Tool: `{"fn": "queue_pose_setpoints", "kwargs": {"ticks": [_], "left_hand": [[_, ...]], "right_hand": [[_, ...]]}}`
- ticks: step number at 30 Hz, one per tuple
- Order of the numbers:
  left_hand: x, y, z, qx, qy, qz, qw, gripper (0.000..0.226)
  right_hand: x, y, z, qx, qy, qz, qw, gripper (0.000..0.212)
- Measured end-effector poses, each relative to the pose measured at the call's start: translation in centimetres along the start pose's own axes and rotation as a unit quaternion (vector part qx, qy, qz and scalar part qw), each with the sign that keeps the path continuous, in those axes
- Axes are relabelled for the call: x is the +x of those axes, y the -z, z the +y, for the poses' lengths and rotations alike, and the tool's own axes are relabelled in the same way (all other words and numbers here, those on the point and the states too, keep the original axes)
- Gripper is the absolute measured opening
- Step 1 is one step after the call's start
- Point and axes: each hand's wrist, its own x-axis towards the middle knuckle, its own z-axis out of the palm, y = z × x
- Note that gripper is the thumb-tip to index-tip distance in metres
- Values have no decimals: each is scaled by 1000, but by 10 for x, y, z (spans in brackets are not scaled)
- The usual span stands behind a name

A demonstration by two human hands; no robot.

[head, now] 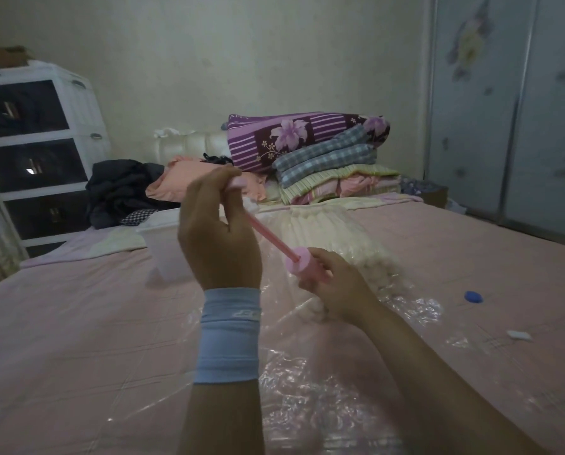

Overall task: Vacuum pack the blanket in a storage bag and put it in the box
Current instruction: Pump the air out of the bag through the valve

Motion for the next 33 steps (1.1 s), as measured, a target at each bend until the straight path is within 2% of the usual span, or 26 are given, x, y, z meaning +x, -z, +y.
{"fn": "queue_pose_setpoints", "kwargs": {"ticks": [3,5,7,9,14,17,19,22,24,28,33], "left_hand": [[-15,-8,-3,0,6,-19,1000,16],[-46,-19,-10,-4,40,-106,994,18],[-75,-28,-18,-16,94,-231,968,24],[-88,-33,-22,-40,142,-309,940,32],[-77,-42,-14,-162,240,-354,889,47],[-82,-46,-13,-240,332,-363,837,67],[-89,-51,-11,-275,371,-358,812,68],[-96,-62,-5,-249,364,-338,831,46],[-100,-68,-2,-221,343,-348,844,37],[-109,-77,6,-223,317,-362,848,31],[-118,-82,19,-217,283,-399,845,39]], "right_hand": [[0,-2,0,2,-1,-3,1000,50],[1,-3,2,3,-4,4,1000,52],[1,-1,2,0,-7,5,1000,52],[-1,3,1,5,-2,0,1000,52],[-1,19,2,-38,24,29,999,47],[-1,32,-1,-24,2,5,1000,46],[-1,43,1,-5,-4,-1,1000,50],[-3,67,0,43,-31,-15,998,69],[-5,82,-6,51,-31,-3,998,74],[-13,98,-22,-97,95,30,990,51],[-16,103,-21,-259,124,41,957,36]]}}
